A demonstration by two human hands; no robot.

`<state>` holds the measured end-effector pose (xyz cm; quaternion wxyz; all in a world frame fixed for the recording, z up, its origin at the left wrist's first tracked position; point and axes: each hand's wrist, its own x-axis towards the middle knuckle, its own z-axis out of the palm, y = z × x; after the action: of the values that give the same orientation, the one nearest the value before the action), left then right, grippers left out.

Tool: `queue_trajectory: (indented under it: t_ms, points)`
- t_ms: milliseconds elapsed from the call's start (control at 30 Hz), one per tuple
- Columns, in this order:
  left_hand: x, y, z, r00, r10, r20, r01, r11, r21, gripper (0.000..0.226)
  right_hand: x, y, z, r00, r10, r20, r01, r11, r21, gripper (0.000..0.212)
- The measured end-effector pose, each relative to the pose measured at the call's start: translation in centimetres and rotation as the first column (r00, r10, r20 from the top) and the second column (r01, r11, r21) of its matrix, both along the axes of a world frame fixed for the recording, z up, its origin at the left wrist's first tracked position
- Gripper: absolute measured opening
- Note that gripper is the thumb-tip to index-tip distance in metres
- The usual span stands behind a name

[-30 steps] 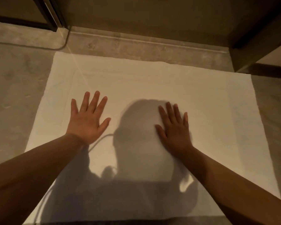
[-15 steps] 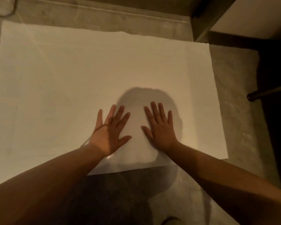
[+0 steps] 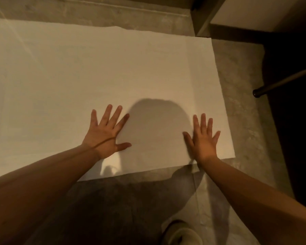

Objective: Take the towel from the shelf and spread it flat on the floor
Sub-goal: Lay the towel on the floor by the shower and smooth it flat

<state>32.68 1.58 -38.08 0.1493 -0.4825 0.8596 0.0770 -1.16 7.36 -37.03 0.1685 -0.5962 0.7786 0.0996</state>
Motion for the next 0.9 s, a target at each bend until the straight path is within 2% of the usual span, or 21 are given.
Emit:
queue_trajectory:
  t_ms: [167, 267, 333, 367, 433, 533, 633, 800, 900]
  points:
    - [0.1, 0.6, 0.4, 1.0, 0.023, -0.019, -0.022, 0.999, 0.032, 0.086, -2.2, 1.4, 0.2, 0.961, -0.273, -0.033, 0.275, 0.96, 0.051, 0.072]
    - [0.3, 0.9, 0.3, 0.999, 0.029, -0.018, -0.029, 0.999, 0.023, 0.082, -2.7, 1.8, 0.1, 0.935, -0.352, -0.044, 0.354, 0.933, 0.07, 0.074]
    - [0.7, 1.3, 0.2, 1.0, 0.022, -0.02, -0.022, 1.0, 0.018, 0.082, -2.1, 1.8, 0.3, 0.931, -0.36, -0.056, 0.362, 0.932, 0.022, 0.077]
    - [1.0, 1.6, 0.1, 1.0, 0.003, -0.025, -0.003, 1.0, 0.01, 0.082, -1.5, 1.7, 0.4, 0.949, -0.31, -0.049, 0.309, 0.951, -0.019, 0.079]
    - [2.0, 2.3, 0.3, 0.997, -0.061, -0.051, 0.061, 0.998, -0.001, 0.083, 0.8, 1.2, 0.7, 0.996, -0.084, 0.011, 0.085, 0.993, -0.081, 0.081]
    - [4.1, 3.3, 0.8, 0.987, -0.134, -0.089, 0.137, 0.99, 0.025, 0.08, 5.5, 0.7, -0.1, 0.965, 0.253, 0.071, -0.245, 0.964, -0.107, 0.08]
    - [6.8, 3.6, 1.2, 0.992, -0.092, -0.082, 0.095, 0.994, 0.045, 0.08, 7.9, 0.5, -1.0, 0.965, 0.26, 0.046, -0.257, 0.965, -0.058, 0.081]
    - [13.1, 3.1, 1.2, 0.965, 0.263, 0.01, -0.263, 0.964, 0.03, 0.083, 7.7, 0.4, -1.0, 0.964, 0.264, 0.026, -0.263, 0.964, -0.043, 0.082]
    - [15.5, 2.3, 1.6, 0.949, 0.309, 0.062, -0.313, 0.948, 0.059, 0.087, 8.7, -0.2, -0.5, 0.96, 0.278, 0.027, -0.276, 0.959, -0.063, 0.086]
